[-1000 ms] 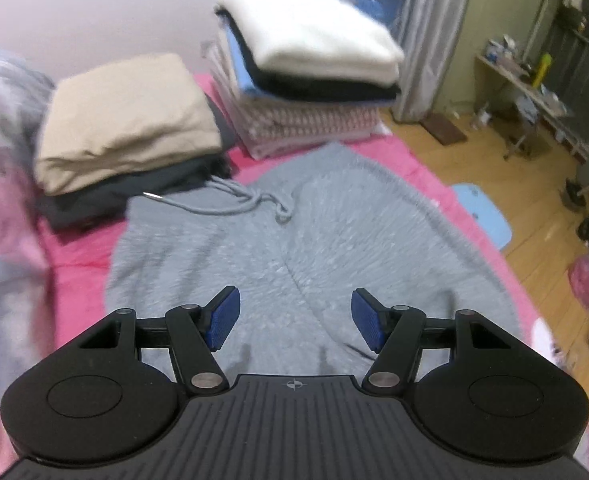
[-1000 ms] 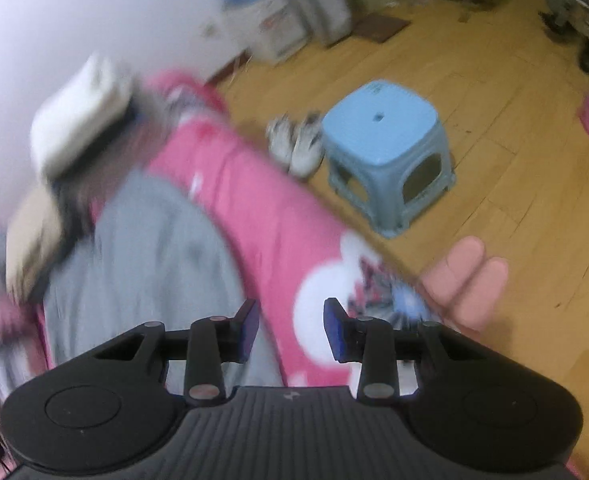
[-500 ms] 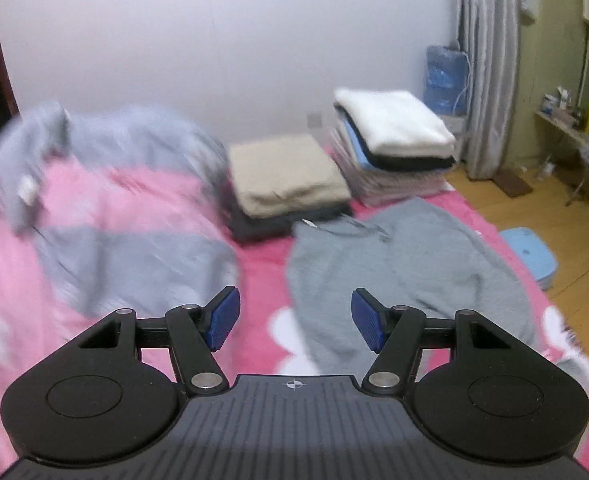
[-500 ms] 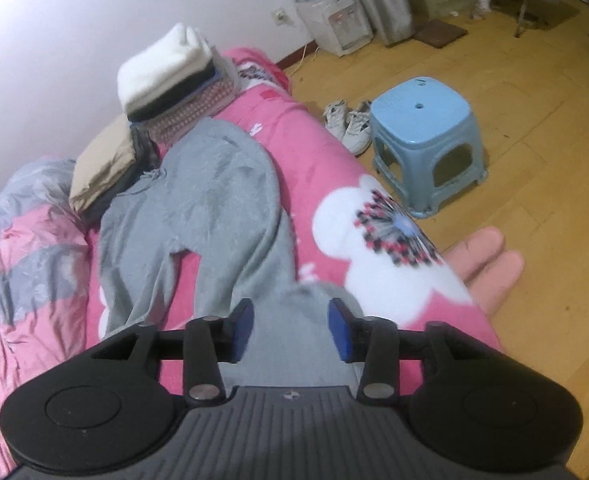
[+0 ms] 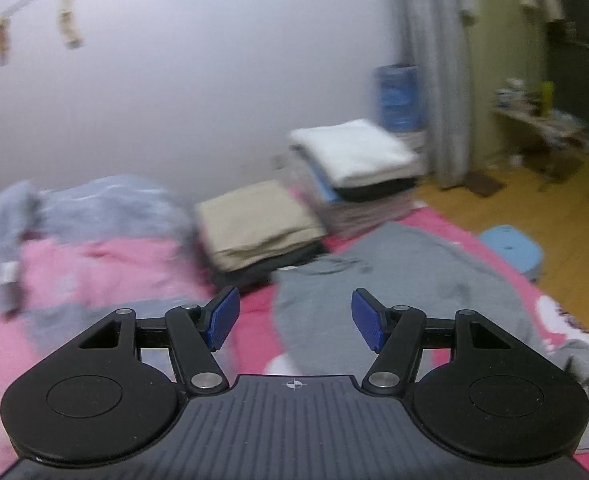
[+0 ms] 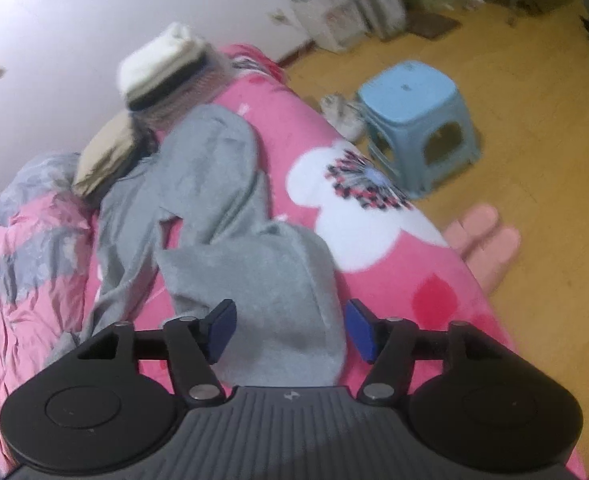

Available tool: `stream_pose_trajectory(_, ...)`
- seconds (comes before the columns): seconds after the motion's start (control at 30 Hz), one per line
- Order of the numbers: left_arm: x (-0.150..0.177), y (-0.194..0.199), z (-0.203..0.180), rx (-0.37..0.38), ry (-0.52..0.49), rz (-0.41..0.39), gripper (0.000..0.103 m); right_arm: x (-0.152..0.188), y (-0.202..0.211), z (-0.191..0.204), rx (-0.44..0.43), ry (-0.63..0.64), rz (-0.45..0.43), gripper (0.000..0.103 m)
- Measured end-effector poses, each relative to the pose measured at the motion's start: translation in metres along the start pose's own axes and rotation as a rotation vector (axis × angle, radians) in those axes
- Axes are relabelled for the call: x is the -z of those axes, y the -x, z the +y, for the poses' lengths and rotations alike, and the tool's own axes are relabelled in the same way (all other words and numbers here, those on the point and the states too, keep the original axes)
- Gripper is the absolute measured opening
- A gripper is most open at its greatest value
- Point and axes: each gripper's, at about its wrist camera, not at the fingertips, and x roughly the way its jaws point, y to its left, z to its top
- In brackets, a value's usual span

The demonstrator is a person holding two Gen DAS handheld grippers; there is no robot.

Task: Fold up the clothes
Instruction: 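Grasp the sweatshirt fabric with the right gripper while the left gripper grasps nearby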

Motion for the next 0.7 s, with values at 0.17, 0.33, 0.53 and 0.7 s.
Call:
stream_pose_trajectory(0.17,0.073,-0.041,-0.067,0.306,0.096,0.031,0.062,0.014,-0.024,0.004,-0.013,0.106,0.030,0.067)
stream_pose_trajectory(0.33,0.158,-0.070,-0.144,0.600,0.126,0.182,0.061,0.026,-0.045,0.012,0.012,0.170,0.044,0.074)
stream_pose_trajectory(0.53,0.195,-0.086,-0.180,0.622,0.102,0.200,0.062,0.033,-0.077,0.007,0.040,0.112,0.105,0.076)
stream_pose_trajectory(0.7,0.204,-0.098,-0.186,0.586,0.131,0.203,0.062,0.050,-0.081,0.006,0.045,0.087,0.108,0.076)
